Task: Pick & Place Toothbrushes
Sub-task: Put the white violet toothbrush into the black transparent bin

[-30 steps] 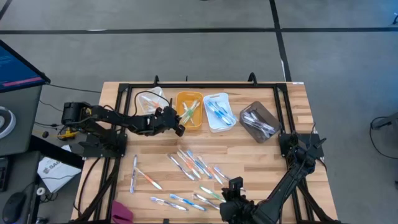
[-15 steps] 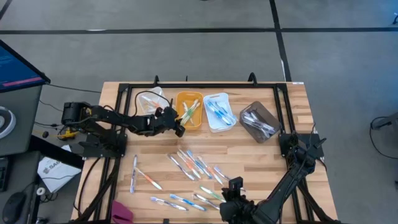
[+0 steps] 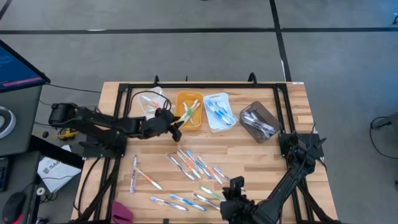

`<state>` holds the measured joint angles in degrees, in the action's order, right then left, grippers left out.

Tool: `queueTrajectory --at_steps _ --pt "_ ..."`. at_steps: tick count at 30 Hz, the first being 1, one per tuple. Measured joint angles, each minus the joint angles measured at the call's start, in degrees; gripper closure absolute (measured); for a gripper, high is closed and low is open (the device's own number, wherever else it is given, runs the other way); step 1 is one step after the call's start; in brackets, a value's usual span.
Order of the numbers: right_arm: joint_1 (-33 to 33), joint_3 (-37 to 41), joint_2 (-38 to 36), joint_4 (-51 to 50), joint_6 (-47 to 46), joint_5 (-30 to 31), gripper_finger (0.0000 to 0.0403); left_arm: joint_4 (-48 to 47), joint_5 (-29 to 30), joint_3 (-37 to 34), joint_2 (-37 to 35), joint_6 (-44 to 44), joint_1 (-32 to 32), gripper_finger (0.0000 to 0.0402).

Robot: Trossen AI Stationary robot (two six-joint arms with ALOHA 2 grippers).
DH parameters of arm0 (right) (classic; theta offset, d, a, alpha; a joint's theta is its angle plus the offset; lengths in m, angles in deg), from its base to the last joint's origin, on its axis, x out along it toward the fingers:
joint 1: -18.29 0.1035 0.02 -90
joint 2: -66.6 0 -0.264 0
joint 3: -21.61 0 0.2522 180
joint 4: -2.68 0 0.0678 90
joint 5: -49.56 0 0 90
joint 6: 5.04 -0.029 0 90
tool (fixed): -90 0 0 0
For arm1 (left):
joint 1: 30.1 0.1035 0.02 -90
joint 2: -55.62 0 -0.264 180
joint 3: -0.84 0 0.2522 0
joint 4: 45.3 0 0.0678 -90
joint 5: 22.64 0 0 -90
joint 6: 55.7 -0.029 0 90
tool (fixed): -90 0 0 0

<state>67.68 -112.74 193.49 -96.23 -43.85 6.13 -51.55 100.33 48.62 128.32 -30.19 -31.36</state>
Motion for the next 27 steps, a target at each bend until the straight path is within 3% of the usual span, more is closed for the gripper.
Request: queueTrajectory --at_steps 6,11,17,23,27 --pt "0.0 0.0 0.0 -0.77 -0.27 -0.02 0.0327 -0.67 -0.06 0.0 -3.9 -1.64 -5.31 0.0279" --pt "0.07 0.09 -0.04 -5.14 -6.29 -2.17 0.0327 -3.91 -0.07 0.0 -5.17 0.15 -9.2 0.0277" --pt "1.01 2.55 -0.63 -4.92 -5.9 -4.29 0.0327 -7.58 -0.06 0.0 -5.33 0.4 -13.51 0.028" --pt "2.85 6.08 -0.9 -4.74 -0.42 -10.39 0.0327 -9.23 -0.06 -0.02 -5.3 3.72 -17.4 0.0281" --pt "4.73 10.22 -5.14 -4.8 -0.42 -10.38 0.0327 -9.25 -0.06 -0.02 -5.3 3.87 -19.06 0.0279"
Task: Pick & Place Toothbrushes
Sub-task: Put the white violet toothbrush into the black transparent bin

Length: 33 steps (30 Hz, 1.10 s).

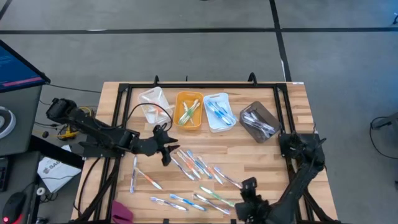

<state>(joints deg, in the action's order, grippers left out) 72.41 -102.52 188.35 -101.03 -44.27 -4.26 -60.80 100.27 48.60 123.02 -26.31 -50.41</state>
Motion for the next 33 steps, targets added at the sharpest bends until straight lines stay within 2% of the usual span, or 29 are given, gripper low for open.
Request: queueTrajectory --at_steps 4,9,12,14,21,24,30,33 --pt "2.64 7.91 -7.92 0.02 -4.53 6.52 0.0327 0.0 0.0 0.0 0.0 0.02 -0.47 0.0279" --pt "5.95 21.31 -19.91 -0.17 -22.87 17.79 0.0327 0.0 0.01 0.0 0.0 0.04 -0.44 0.0279" --pt "6.72 27.45 -25.63 1.34 -35.74 19.42 0.0327 0.0 0.0 0.0 0.0 0.02 -0.44 0.0279" --pt "6.65 30.69 -28.22 3.48 -39.54 19.42 0.0327 0.0 0.01 0.0 0.02 0.0 -0.44 0.0279" --pt "6.22 39.34 -30.65 12.89 -40.34 18.93 0.0327 -0.02 0.01 0.0 0.03 -0.09 -0.44 0.0279" --pt "5.37 42.12 -30.59 18.05 -39.17 15.86 0.0327 -0.02 0.02 0.0 0.04 -0.13 -0.44 0.0279" --pt "2.78 43.22 -30.58 32.74 -25.9 11.95 0.0309 -0.23 0.02 0.0 0.04 -0.15 -0.4 0.0279" --pt "1.25 43.22 -30.58 36.28 -21.17 6.94 0.0284 -0.28 0.02 0.0 0.04 -0.16 -0.4 0.0279"
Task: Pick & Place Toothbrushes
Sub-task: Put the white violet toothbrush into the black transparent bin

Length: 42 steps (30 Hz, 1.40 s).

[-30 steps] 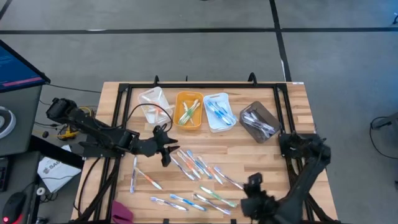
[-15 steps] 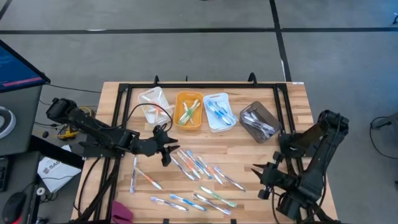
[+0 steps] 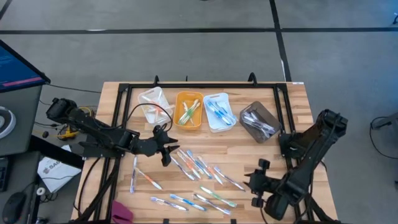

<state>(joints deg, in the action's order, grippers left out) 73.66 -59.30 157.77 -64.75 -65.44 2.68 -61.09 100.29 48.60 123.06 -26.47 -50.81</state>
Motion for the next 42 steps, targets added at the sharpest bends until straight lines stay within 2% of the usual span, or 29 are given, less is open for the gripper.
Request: queueTrajectory --at_steps 3,8,11,16,21,31,36,42 --pt "-1.38 -0.02 1.1 0.11 0.39 -3.48 0.0259 -0.22 -0.01 0.0 0.0 0.0 0.0 0.0279" --pt "-2.35 -0.02 6.56 -0.04 2.6 -5.74 0.0232 -0.64 0.0 -0.02 0.0 0.0 0.0 0.0279" --pt "-3.14 -0.04 10.83 0.09 4.02 -6.31 0.0227 -0.66 -0.01 -0.02 0.0 -0.02 0.0 0.0279" --pt "-5.99 -1.2 15.7 1.22 7.22 -10.61 0.023 -0.78 0.0 -0.02 0.02 -0.02 0.0 0.0279" --pt "-8.04 -1.57 15.85 3.61 10.83 -14.67 0.0239 -1.01 0.0 -0.02 0.02 -0.02 0.0 0.0279" --pt "-8.77 -1.55 15.74 8.19 10.8 -17.26 0.0267 -0.69 0.02 -2.52 0.02 0.05 0.0 0.0279" --pt "-9.83 0.19 15.74 9.11 10.88 -17.97 0.0263 0.55 0.76 -6.93 0.02 2.48 0.0 0.0279" --pt "-11.41 3.37 15.74 15.67 12.15 -21.67 0.0245 5.66 2.01 -10.53 0.04 2.95 0.0 0.0279"
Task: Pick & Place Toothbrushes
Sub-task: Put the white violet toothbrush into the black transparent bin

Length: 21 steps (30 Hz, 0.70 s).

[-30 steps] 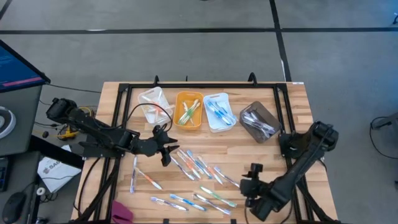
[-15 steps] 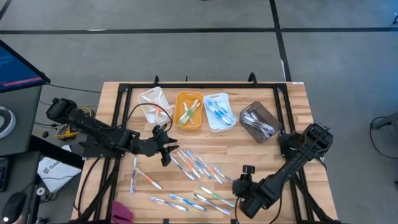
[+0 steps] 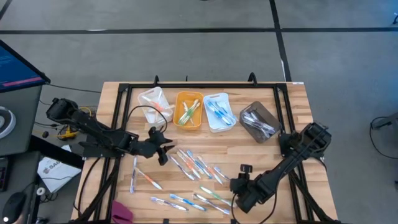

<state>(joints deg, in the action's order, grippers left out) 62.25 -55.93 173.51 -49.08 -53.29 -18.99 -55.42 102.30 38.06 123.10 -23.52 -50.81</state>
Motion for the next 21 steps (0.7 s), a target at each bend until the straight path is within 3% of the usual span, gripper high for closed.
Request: queueTrajectory --at_steps 12,21 --pt "-2.22 2.82 -0.84 3.25 1.42 -5.11 0.0247 5.95 -0.02 -0.77 0.0 -2.35 -0.04 0.0279" --pt "-2.59 3.14 -1.22 3.32 4.78 -5.33 0.0325 9.12 -1.99 -0.77 0.31 -8.16 -2.06 0.0279"
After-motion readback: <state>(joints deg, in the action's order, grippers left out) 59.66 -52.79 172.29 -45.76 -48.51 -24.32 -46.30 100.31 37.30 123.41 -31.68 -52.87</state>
